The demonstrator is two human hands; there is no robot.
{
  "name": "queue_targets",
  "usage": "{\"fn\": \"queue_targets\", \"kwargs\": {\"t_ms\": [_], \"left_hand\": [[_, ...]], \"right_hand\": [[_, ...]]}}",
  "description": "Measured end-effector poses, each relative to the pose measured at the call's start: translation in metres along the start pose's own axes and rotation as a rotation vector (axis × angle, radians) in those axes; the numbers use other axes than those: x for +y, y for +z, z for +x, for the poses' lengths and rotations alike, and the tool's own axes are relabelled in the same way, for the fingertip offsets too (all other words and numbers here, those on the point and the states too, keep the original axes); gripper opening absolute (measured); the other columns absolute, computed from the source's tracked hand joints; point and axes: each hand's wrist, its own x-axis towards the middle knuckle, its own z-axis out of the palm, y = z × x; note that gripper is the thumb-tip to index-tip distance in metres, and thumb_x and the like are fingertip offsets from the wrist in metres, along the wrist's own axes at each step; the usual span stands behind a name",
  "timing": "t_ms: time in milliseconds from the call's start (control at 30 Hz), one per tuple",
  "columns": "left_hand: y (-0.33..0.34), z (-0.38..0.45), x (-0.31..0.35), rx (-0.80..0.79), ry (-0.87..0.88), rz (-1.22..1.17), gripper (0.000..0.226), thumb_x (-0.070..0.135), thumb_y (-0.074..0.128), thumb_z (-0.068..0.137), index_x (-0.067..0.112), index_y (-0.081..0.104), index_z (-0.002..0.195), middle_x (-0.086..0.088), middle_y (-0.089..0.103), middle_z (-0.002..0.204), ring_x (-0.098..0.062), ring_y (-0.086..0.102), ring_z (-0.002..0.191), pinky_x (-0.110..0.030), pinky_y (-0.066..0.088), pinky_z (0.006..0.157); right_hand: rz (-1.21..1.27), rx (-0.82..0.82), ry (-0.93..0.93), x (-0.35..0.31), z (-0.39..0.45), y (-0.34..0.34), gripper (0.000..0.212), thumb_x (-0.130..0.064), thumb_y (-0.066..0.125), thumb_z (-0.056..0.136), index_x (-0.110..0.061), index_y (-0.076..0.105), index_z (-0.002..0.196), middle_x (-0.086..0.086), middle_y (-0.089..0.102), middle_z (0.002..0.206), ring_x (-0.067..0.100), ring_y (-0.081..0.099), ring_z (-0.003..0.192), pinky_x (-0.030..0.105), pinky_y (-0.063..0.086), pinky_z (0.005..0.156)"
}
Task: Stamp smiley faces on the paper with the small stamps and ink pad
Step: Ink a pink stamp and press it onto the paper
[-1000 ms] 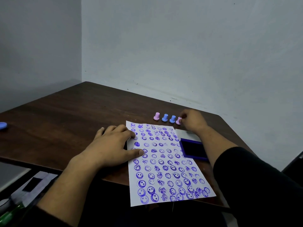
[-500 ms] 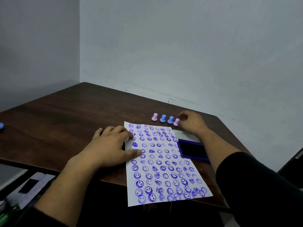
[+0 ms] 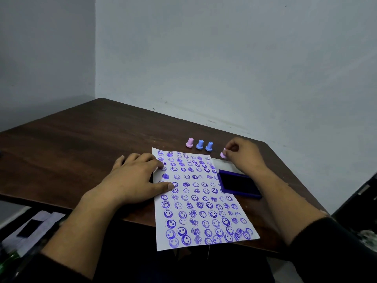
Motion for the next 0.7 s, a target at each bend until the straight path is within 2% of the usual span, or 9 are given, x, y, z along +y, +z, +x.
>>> {"fn": "queue_targets", "kwargs": {"t_ms": [200,367,467,567,700], "left_hand": [[-0.001,0.001,0.000,-0.007,-0.004,-0.004,0.082,0.096,0.035,0.067,0.048,0.049,0.132,0.024,0.039,0.141,-0.010,0.028,0.137,-0.051,0.013,0.117],[-0.001,0.001,0.000,-0.007,-0.002,-0.005,0.080,0.095,0.036,0.068,0.049,0.048,0.132,0.023,0.039,0.143,-0.010,0.028,0.138,-0.050,0.014,0.118],[-0.001,0.001,-0.002,0.000,0.001,-0.015,0.080,0.096,0.036,0.067,0.050,0.049,0.130,0.026,0.038,0.143,-0.009,0.028,0.137,-0.050,0.014,0.118],[0.000,0.001,-0.003,-0.009,0.006,-0.018,0.079,0.095,0.036,0.067,0.049,0.049,0.130,0.028,0.036,0.146,-0.008,0.026,0.138,-0.050,0.012,0.118],[0.001,0.002,-0.003,-0.011,0.005,-0.020,0.079,0.095,0.036,0.067,0.049,0.048,0.130,0.028,0.035,0.149,-0.008,0.025,0.140,-0.051,0.010,0.118]], "right_hand": [[0.026,0.075,0.003,0.006,-0.063,-0.017,0.014,-0.031,0.087,0.081,-0.035,0.074,0.080,-0.022,0.076,0.082,-0.006,0.068,0.080,0.019,0.049,0.069],[0.065,0.092,0.023,0.012,-0.088,-0.013,0.015,-0.036,0.089,0.083,-0.039,0.074,0.080,-0.029,0.073,0.084,-0.017,0.062,0.086,0.015,0.041,0.065],[0.091,0.111,0.011,0.015,-0.092,-0.012,0.017,-0.037,0.089,0.082,-0.039,0.074,0.077,-0.036,0.071,0.087,-0.010,0.064,0.086,0.013,0.041,0.066],[0.123,0.127,0.000,0.018,-0.094,-0.013,0.016,-0.037,0.090,0.082,-0.039,0.074,0.078,-0.032,0.073,0.089,-0.004,0.066,0.089,0.016,0.042,0.067],[0.106,0.120,-0.046,0.020,-0.097,-0.010,0.015,-0.038,0.089,0.082,-0.040,0.074,0.078,-0.029,0.074,0.090,-0.004,0.066,0.092,0.017,0.043,0.070]]}}
